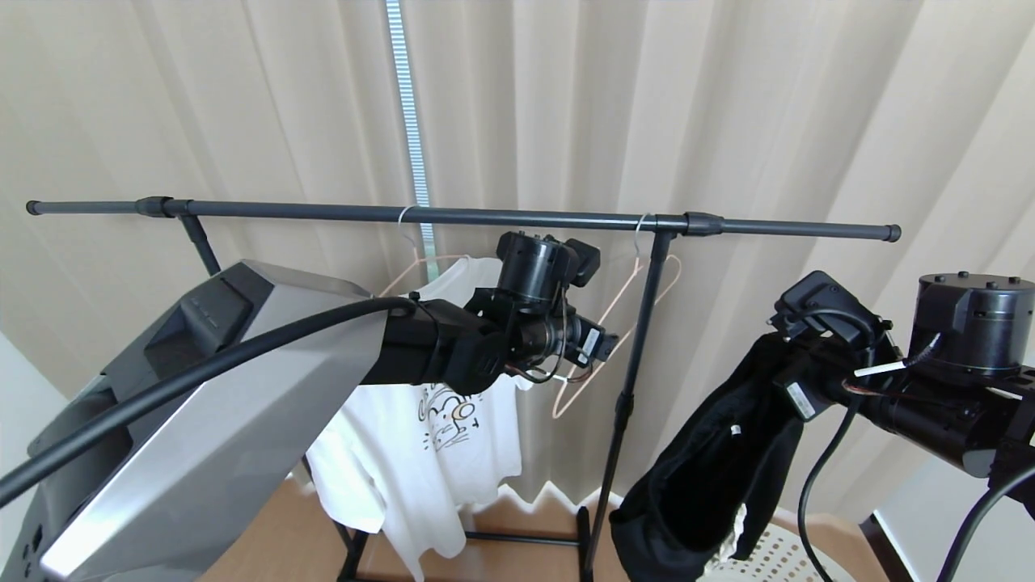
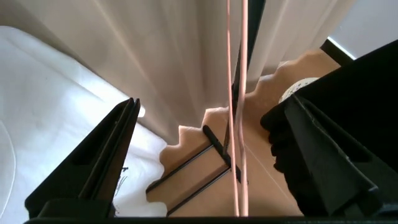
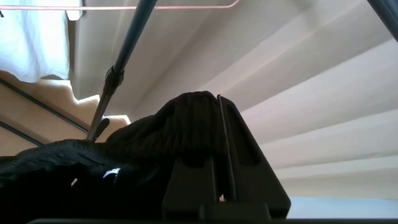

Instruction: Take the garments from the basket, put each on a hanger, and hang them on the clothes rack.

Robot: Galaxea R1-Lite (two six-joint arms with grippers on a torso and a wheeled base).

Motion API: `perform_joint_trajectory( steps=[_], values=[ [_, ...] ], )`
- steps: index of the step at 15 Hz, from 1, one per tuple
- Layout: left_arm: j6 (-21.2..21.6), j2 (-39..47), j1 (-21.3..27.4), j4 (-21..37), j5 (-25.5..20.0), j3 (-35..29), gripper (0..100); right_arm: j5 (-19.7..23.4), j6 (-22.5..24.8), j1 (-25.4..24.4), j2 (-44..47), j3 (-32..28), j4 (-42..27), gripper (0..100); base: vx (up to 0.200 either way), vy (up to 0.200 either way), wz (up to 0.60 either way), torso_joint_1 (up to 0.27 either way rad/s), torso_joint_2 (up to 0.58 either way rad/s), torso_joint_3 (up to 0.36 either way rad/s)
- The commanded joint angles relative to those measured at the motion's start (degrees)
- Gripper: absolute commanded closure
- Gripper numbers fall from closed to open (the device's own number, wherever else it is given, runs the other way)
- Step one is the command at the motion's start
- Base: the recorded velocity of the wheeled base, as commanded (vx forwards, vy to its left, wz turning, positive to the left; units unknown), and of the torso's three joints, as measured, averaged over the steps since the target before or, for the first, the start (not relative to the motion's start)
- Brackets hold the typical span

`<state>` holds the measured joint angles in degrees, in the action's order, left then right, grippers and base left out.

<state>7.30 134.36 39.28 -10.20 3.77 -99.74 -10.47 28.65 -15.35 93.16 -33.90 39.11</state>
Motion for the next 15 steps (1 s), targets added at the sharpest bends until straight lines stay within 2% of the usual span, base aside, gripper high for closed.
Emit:
perform_joint_trajectory(
  steps=[1, 6, 13, 14, 15],
  values=[
    [0.4, 1.1, -0.1, 0.0, 0.0, -0.1, 0, 0.0, 0.0, 0.0, 0.1, 0.0, 0.0, 100, 0.000, 0.000, 0.00, 0.000, 0.00, 0.000],
    [1.6, 5.4, -0.4, -3.6, 0.1, -3.7, 0, -0.1, 0.0, 0.0, 0.0, 0.0, 0.0, 100, 0.000, 0.000, 0.00, 0.000, 0.00, 0.000],
    [1.6, 8.5, -0.6, -3.8, 0.3, -6.9, 0, -0.1, 0.0, 0.0, 0.2, -0.3, 0.0, 100, 0.000, 0.000, 0.00, 0.000, 0.00, 0.000],
    [1.7, 8.5, -0.5, -3.8, 0.4, -6.9, 100, 0.0, 0.0, 0.0, 0.2, -0.3, 0.0, 100, 0.000, 0.000, 0.00, 0.000, 0.00, 0.000],
    [1.7, 8.4, -0.5, -3.7, 0.5, -6.5, 100, 0.0, 0.0, 0.0, 0.3, -0.3, 0.0, 100, 0.000, 0.000, 0.00, 0.000, 0.00, 0.000]
  ],
)
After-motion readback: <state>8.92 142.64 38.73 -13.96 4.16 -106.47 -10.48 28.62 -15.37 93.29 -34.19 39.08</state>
